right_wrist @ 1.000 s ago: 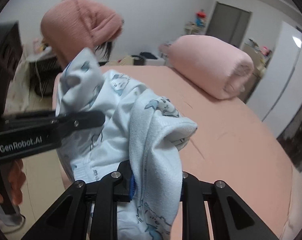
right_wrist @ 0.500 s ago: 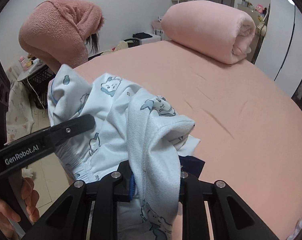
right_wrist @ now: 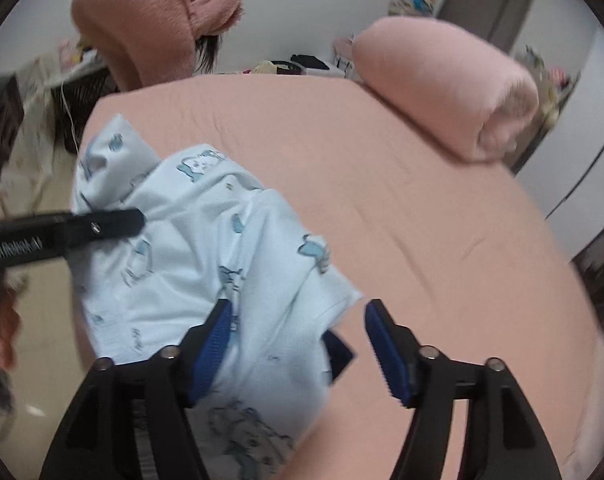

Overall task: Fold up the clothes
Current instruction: 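Lower the shorts onto the bed and open both grippers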

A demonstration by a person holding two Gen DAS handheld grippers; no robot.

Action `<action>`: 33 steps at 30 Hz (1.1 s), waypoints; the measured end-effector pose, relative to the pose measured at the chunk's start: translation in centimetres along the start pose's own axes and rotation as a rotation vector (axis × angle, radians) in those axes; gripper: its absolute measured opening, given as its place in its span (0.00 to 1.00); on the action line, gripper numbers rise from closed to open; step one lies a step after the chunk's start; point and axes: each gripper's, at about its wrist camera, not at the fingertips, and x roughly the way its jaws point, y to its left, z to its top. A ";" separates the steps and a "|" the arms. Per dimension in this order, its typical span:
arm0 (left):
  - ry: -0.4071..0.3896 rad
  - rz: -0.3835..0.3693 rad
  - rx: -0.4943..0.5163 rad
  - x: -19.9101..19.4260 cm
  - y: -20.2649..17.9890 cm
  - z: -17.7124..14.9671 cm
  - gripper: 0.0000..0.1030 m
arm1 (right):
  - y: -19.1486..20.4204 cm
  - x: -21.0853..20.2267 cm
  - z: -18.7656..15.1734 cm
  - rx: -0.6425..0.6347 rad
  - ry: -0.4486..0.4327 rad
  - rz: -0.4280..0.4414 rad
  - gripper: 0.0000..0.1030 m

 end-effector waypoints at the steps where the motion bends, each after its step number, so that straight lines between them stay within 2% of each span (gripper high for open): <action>1: 0.008 0.012 -0.001 -0.3 0.0 0.1 0.39 | -0.2 -0.1 -0.1 -0.007 0.003 -0.006 0.70; 3: -0.004 0.018 -0.014 -1.6 0.3 0.2 0.45 | -0.5 -0.4 -0.3 -0.020 0.008 -0.019 0.70; 6: -0.062 0.001 -0.045 -4.4 0.8 0.3 0.45 | -1.6 -1.4 -0.7 0.000 -0.007 -0.015 0.70; 9: -0.129 0.003 -0.031 -7.2 0.5 1.6 0.47 | -3.2 -2.9 -0.9 0.055 -0.046 -0.004 0.70; 12: -0.190 0.005 0.007 -9.4 -0.4 3.0 0.47 | -4.5 -5.9 -0.6 0.109 -0.160 0.063 0.70; 15: -0.196 0.033 0.141 -8.7 -3.5 4.3 0.47 | -4.9 -8.3 0.2 0.164 -0.281 0.149 0.70; 17: -0.175 0.051 0.238 -7.3 -5.4 4.5 0.47 | -4.7 -7.9 1.0 0.198 -0.261 0.174 0.70; 18: -0.164 0.089 0.277 -6.4 -6.2 4.4 0.47 | -4.4 -7.6 1.3 0.206 -0.241 0.180 0.70; 20: -0.121 0.135 0.356 -4.1 -7.6 4.1 0.47 | -3.9 -6.8 1.4 0.202 -0.208 0.165 0.60; 22: -0.066 0.139 0.377 -2.5 -7.8 3.6 0.47 | -3.0 -5.8 1.3 0.193 -0.164 0.170 0.28; 24: -0.020 0.125 0.387 -1.3 -7.7 2.9 0.47 | -2.3 -4.4 0.7 0.194 -0.116 0.191 0.22; 27: 0.008 0.191 0.381 -0.1 -6.6 2.4 0.47 | -1.3 -2.4 -0.4 0.185 -0.053 0.206 0.22; 29: 0.018 0.228 0.309 0.0 -4.6 2.5 0.47 | -1.1 -1.1 -1.3 0.172 -0.011 0.162 0.22; 31: 0.026 0.236 0.243 0.0 -2.9 2.8 0.47 | -1.5 -0.3 -2.3 0.193 0.005 0.149 0.23; 33: 0.049 0.237 0.219 0.1 -1.4 2.6 0.47 | -2.3 0.2 -3.5 0.235 0.015 0.169 0.23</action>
